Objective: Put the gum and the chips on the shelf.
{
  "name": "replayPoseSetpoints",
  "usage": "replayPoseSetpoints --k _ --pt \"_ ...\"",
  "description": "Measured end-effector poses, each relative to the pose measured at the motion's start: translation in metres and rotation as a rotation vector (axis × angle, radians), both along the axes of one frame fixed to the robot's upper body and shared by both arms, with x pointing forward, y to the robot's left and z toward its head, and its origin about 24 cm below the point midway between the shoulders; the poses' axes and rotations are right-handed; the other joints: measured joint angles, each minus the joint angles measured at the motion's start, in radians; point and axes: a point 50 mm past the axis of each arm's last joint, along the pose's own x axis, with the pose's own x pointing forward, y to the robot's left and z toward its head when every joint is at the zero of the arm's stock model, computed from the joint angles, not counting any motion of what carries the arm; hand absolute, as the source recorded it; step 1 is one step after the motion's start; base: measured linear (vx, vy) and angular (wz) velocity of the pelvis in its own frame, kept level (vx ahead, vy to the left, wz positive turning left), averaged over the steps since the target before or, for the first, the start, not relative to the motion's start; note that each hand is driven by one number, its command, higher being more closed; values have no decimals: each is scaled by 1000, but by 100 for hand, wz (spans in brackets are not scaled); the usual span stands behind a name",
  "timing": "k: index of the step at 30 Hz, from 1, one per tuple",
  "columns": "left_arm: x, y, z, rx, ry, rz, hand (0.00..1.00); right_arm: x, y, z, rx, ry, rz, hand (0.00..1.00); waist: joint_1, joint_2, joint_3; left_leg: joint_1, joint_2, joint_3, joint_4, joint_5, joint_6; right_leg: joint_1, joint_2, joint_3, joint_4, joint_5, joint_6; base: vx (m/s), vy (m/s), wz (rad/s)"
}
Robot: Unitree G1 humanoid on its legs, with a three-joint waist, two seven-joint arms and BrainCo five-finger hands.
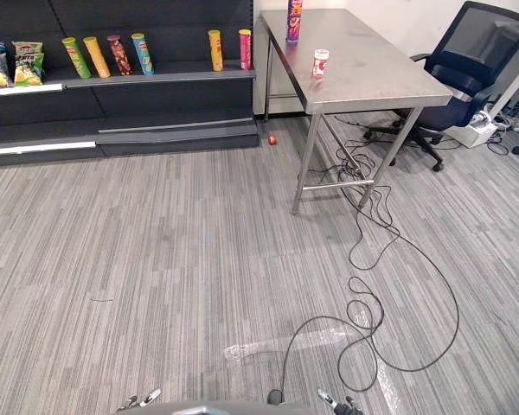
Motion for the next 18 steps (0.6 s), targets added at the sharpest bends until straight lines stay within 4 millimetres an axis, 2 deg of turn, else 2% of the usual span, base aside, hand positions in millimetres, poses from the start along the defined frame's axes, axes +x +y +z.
replayPoseSetpoints --k 10,13,14,15,18 --pt "2 -1 0 2 2 -30 0 0 0 0 5 -6 -23 0 -2 3 2 -10 -1 -21 0 5 6 -4 -2 -25 4 -1 0 -49 -18 7" --pt "4 -1 0 5 -2 -35 0 4 -2 1 -1 -17 -19 0 -2 8 8 -31 2 -20 0 7 7 -40 -2 -24 34 -8 -9 -44 -11 -1" --pt "5 -1 0 7 -4 -35 0 8 -3 2 -3 -26 -16 0 -2 18 17 -50 3 -21 1 7 4 -62 -2 -24 52 -13 -15 0 0 0" --pt "7 -1 1 8 -10 -34 0 11 -3 2 -4 -36 -14 0 -3 10 24 -58 4 -21 4 10 2 -79 -2 -24 68 -16 -20 0 0 0" --pt "13 -3 1 -3 -30 13 0 18 -6 4 -12 -60 -26 0 -2 21 65 -59 9 -19 13 8 -7 -94 -2 -26 106 -44 -22 14 -10 4"
